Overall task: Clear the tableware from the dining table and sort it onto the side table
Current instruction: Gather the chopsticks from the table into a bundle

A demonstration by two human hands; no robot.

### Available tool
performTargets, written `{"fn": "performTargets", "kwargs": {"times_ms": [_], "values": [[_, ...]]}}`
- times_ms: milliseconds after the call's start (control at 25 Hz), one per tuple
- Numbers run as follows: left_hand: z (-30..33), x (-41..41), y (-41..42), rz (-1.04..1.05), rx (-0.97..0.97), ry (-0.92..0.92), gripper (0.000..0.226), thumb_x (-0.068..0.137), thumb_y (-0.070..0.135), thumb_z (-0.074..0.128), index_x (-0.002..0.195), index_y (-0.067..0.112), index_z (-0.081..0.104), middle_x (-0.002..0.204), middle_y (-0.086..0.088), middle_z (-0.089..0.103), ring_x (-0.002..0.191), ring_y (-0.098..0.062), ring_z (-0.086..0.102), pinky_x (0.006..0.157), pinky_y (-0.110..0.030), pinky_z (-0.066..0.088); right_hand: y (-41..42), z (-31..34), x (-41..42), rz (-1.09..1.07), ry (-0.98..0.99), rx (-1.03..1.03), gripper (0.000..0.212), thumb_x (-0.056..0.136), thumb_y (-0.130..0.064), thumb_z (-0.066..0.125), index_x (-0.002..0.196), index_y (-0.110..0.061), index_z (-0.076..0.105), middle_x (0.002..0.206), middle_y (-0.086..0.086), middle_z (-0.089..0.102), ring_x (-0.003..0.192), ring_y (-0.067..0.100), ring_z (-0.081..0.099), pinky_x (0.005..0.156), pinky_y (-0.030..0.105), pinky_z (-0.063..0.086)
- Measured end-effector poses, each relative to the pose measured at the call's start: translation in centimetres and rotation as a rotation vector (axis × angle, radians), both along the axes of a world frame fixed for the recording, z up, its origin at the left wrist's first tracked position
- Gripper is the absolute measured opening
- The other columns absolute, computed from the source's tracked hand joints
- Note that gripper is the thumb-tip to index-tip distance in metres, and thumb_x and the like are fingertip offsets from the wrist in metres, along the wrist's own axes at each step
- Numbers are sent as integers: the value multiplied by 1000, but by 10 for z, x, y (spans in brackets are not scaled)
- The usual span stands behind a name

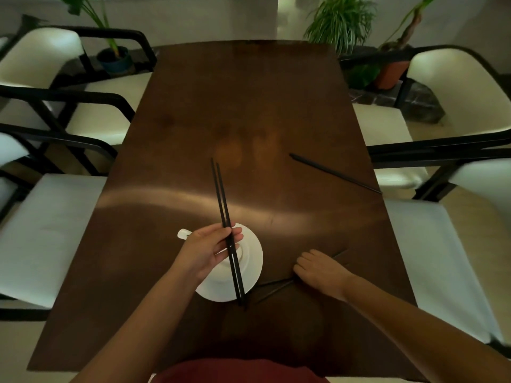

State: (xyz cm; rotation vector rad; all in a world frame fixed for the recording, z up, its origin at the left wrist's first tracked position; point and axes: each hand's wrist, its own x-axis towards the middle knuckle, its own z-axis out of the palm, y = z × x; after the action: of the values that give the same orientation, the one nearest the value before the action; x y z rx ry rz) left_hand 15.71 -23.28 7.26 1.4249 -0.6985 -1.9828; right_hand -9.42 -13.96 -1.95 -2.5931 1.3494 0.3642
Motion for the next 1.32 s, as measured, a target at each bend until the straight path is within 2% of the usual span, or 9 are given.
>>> {"fn": "performTargets", "kwargs": {"times_ms": [120, 280, 480, 680, 800, 960, 1120, 1240, 1320], "values": [[-2, 3, -2, -24, -15, -53, 16, 90, 3, 52, 95, 6, 67, 84, -8, 76, 81, -19, 73, 59, -26, 58, 2, -3, -9, 5, -9, 24, 19, 86, -6, 50, 102, -9, 59, 103, 12, 63, 97, 31, 57, 87, 37, 43], [-4, 5, -3, -97, -45, -184, 15, 89, 4, 54, 97, 4, 67, 83, -8, 76, 81, -20, 73, 61, -27, 58, -6, 17, -16, -178, -122, 247, 15, 89, -23, 53, 100, -20, 62, 107, 1, 62, 104, 21, 55, 88, 34, 37], [7, -6, -16, -288, -64, -344, 14, 88, 3, 56, 96, 3, 68, 79, -9, 76, 78, -19, 72, 68, -30, 57, -45, 105, -41, -383, -270, 569, 11, 85, -20, 60, 93, -18, 67, 93, -1, 69, 83, 7, 62, 74, 22, 43], [32, -34, -19, -604, -48, -244, 16, 90, 0, 51, 93, 1, 67, 73, -6, 74, 71, -15, 71, 60, -24, 56, -84, 191, -43, -316, -278, 643, 15, 81, -21, 65, 77, -36, 65, 71, -16, 67, 66, -8, 60, 67, 10, 38], [40, -53, -10, -733, -25, -153, 19, 92, 4, 49, 93, 2, 68, 77, -6, 74, 72, -14, 71, 60, -23, 55, -99, 207, -26, -271, -243, 630, 17, 81, -17, 65, 76, -33, 66, 65, -18, 65, 60, -9, 58, 58, 5, 42], [39, -64, 4, -743, 56, -16, 24, 93, 19, 52, 98, 2, 68, 89, -11, 74, 82, -20, 70, 69, -28, 57, -109, 202, -5, -225, -104, 554, 12, 81, -13, 63, 79, -24, 67, 80, -4, 70, 69, 3, 60, 59, 14, 41], [29, -67, 17, -604, -11, -9, 15, 89, 1, 54, 96, 2, 67, 74, -6, 73, 68, -13, 68, 63, -24, 55, -111, 191, 5, -220, -9, 380, 6, 82, -21, 63, 84, -24, 68, 91, -5, 70, 87, 13, 61, 80, 31, 40], [25, -64, 14, -462, 4, 14, 16, 89, -1, 53, 97, 0, 66, 68, -4, 70, 59, -11, 65, 61, -24, 56, -107, 180, 5, -235, -164, -5, 15, 80, -23, 65, 95, -24, 68, 100, -6, 66, 99, 14, 58, 98, 36, 36], [25, -62, 13, -430, 16, 37, 16, 89, -1, 53, 96, 0, 67, 67, -3, 70, 58, -10, 64, 60, -23, 56, -100, 165, 0, -487, -407, -340, 34, 79, -27, 67, 113, -23, 61, 113, -1, 58, 108, 14, 52, 103, 38, 35]]}}
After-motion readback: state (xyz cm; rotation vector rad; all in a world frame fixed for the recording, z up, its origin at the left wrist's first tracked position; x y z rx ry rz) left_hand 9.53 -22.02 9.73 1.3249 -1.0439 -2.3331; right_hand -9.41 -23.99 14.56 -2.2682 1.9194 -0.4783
